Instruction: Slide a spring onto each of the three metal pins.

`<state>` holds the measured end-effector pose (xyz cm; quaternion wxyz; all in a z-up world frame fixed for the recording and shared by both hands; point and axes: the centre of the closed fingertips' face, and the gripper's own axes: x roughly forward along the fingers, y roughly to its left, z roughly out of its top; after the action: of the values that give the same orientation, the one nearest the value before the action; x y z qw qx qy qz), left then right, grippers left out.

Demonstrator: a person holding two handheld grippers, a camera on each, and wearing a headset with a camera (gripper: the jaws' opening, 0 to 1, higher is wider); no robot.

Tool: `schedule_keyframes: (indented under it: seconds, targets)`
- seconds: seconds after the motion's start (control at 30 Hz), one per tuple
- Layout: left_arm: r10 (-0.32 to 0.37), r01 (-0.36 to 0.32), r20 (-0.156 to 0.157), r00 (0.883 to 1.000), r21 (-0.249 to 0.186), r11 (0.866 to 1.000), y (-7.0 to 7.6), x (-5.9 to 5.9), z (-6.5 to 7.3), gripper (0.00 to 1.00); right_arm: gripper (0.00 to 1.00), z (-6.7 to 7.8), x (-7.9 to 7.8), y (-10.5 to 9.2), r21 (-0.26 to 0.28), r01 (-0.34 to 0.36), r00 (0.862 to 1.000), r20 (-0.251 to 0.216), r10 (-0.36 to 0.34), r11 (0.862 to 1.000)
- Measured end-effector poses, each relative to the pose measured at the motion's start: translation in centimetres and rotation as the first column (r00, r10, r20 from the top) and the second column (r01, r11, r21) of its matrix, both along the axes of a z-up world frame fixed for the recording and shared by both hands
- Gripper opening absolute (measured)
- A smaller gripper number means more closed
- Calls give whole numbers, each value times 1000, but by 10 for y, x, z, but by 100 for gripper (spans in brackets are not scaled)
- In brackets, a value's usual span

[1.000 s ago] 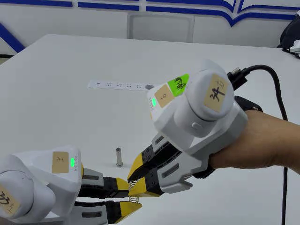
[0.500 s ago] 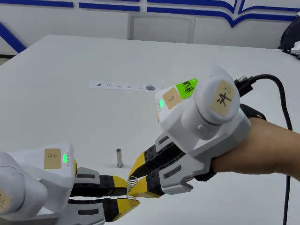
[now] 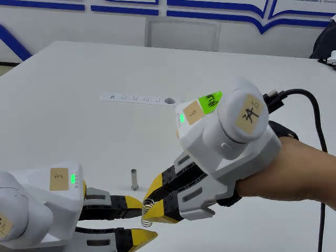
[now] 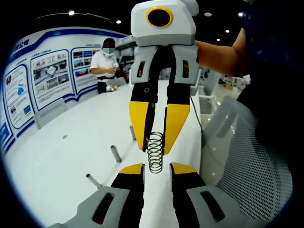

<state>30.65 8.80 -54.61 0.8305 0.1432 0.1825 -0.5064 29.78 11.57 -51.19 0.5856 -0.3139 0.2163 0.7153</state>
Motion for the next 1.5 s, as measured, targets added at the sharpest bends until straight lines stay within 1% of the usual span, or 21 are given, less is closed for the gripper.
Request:
schedule_keyframes:
  seconds: [0.13,0.27,0.4,0.57,0.73,0.93,1.03,1.1,1.17,1.23,1.3,1.5]
  targets:
    - [34,-34,-7,999,-2,999,8,2,1,32,12,2,3,-1,3,11,1000,5,-11,1000]
    - [77,-78,-8,997,-13,997,21,4,4,38,12,2,9,-3,4,30,1000,9,-30,1000]
    - [126,-126,-14,992,-21,992,34,6,5,44,12,4,18,-3,7,58,998,15,-58,998]
    - [181,-181,-17,983,-35,983,47,7,7,49,12,6,29,-1,20,91,996,22,-92,996]
    - [221,-222,-24,975,-56,973,53,9,8,53,12,7,40,2,43,127,992,19,-128,991]
    - [239,-241,-30,970,-61,969,55,9,7,56,12,4,55,5,59,166,986,17,-168,984]
    - [245,-247,-34,969,-59,967,56,10,6,57,12,5,65,9,76,201,979,14,-203,977]
    - [251,-253,-37,967,-60,966,56,10,5,58,12,5,76,12,89,240,970,22,-243,967]
    - [255,-257,-39,966,-60,965,57,11,4,58,12,5,88,15,105,282,958,20,-285,954]
    - [258,-261,-41,965,-63,963,57,11,3,58,12,5,96,18,118,304,951,20,-308,945]
    - [262,-264,-44,964,-64,962,58,11,2,59,12,4,104,21,127,327,944,10,-331,936]
    - [271,-273,-47,962,-68,960,59,11,1,59,12,-3,119,33,148,356,932,18,-362,923]
